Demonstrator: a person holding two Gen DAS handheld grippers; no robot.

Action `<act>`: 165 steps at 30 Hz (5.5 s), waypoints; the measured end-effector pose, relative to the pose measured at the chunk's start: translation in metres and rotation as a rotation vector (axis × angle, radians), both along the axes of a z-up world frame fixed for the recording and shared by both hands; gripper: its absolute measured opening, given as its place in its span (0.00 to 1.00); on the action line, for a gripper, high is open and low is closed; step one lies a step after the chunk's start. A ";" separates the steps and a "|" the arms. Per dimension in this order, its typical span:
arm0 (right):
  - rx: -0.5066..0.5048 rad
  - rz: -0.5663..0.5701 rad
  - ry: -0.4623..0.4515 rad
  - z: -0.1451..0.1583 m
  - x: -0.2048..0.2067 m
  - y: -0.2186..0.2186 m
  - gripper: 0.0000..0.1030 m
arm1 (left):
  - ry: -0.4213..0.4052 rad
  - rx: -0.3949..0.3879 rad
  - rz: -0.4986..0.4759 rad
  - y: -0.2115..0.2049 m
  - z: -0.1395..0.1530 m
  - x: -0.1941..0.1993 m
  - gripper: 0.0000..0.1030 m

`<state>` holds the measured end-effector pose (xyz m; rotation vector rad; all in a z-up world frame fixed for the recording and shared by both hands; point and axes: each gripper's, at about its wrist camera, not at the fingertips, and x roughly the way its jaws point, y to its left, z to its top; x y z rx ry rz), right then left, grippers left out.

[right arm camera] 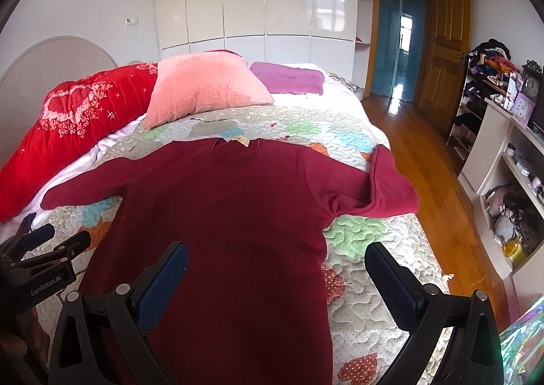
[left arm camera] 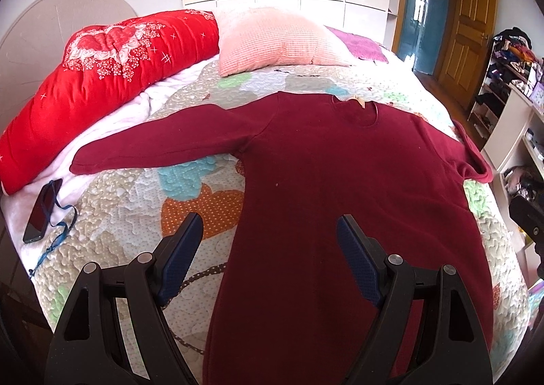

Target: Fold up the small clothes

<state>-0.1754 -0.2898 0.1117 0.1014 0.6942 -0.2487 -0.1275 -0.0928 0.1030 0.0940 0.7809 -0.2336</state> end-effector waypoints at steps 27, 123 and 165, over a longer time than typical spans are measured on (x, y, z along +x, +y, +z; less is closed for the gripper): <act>0.023 0.008 0.045 -0.024 0.046 0.005 1.00 | 0.030 0.013 0.008 -0.009 -0.020 0.030 0.79; 0.099 0.136 0.133 -0.079 0.152 0.034 1.00 | -0.039 -0.617 0.215 0.160 0.051 0.190 0.08; 0.427 0.455 0.204 -0.110 0.368 0.179 0.11 | 0.087 -0.340 0.413 0.180 -0.067 0.176 0.55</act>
